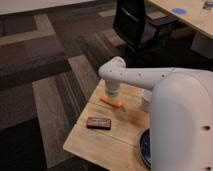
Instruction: Place the pepper on the white sponge
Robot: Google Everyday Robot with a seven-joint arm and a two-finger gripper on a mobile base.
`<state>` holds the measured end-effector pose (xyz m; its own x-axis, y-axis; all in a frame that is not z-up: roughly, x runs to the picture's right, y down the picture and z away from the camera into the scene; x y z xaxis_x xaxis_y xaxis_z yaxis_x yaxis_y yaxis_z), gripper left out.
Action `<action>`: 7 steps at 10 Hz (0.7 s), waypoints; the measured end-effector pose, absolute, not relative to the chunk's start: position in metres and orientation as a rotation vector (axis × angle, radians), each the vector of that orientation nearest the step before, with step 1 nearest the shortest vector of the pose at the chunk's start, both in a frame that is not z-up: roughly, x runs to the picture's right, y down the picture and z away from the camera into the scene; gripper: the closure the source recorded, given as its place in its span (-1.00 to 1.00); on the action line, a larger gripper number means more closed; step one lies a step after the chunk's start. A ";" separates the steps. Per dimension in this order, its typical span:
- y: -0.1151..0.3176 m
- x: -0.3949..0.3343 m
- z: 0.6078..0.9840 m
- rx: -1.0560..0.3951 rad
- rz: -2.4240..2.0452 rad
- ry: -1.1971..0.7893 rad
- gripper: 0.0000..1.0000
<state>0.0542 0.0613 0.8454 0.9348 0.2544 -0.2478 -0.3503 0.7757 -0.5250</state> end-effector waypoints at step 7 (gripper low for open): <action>0.054 0.067 0.832 -0.594 0.332 0.214 0.23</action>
<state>0.0666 0.0540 0.8316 0.9252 0.2438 -0.2908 -0.3655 0.7783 -0.5105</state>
